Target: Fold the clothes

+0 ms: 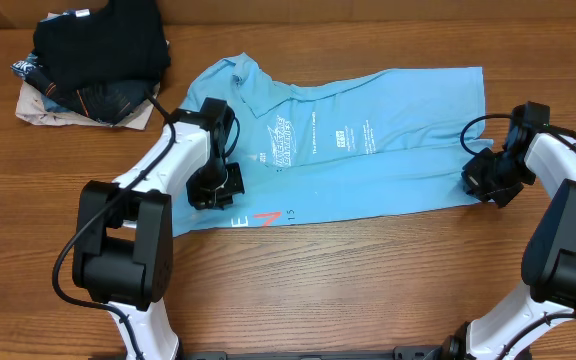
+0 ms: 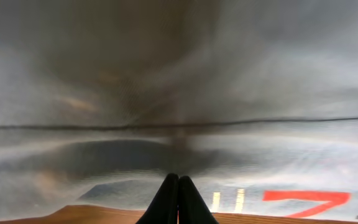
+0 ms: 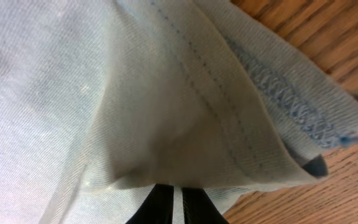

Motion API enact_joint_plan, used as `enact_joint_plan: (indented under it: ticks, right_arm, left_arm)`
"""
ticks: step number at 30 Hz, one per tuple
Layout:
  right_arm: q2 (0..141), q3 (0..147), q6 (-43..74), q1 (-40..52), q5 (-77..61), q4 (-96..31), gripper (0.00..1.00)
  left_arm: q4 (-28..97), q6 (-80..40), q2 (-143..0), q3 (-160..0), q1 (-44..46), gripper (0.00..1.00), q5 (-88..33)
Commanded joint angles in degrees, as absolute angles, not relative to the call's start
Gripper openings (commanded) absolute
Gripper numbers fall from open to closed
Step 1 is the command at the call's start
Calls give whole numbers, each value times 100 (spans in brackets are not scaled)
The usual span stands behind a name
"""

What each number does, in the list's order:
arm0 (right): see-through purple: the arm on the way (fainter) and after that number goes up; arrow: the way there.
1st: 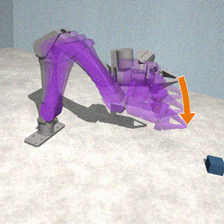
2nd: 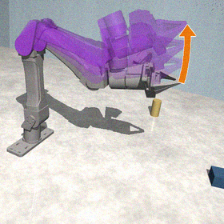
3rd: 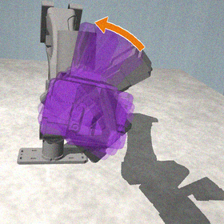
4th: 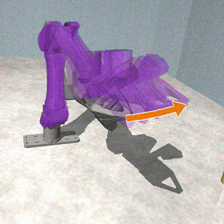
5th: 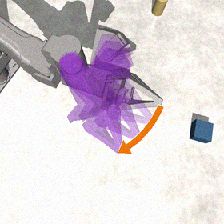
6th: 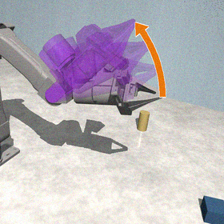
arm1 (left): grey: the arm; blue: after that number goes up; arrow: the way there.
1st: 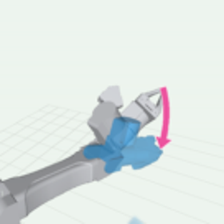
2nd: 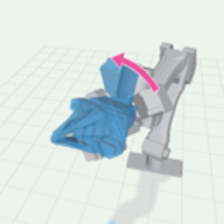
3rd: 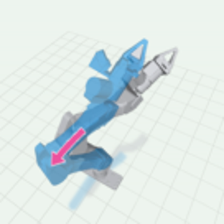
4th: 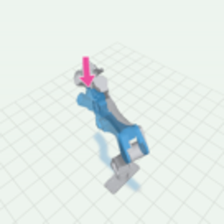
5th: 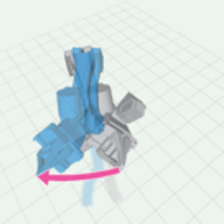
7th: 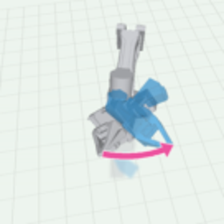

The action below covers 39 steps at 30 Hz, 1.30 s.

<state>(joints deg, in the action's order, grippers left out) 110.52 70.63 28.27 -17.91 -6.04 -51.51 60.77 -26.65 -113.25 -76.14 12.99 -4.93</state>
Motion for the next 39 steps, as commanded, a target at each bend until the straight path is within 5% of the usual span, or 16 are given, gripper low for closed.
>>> enact_joint_plan:
  ticks: [1, 39]
  right_arm:
    - [11052, 7006, 2853, -1776, -316, -5098, 11]
    - [11264, 7008, 3830, -2720, 683, -6134, 4]
  left_arm:
    - [5968, -2792, -11286, -7406, 1273, 4, -381]
    - [6888, -3094, -11286, -6908, 637, 4, 456]
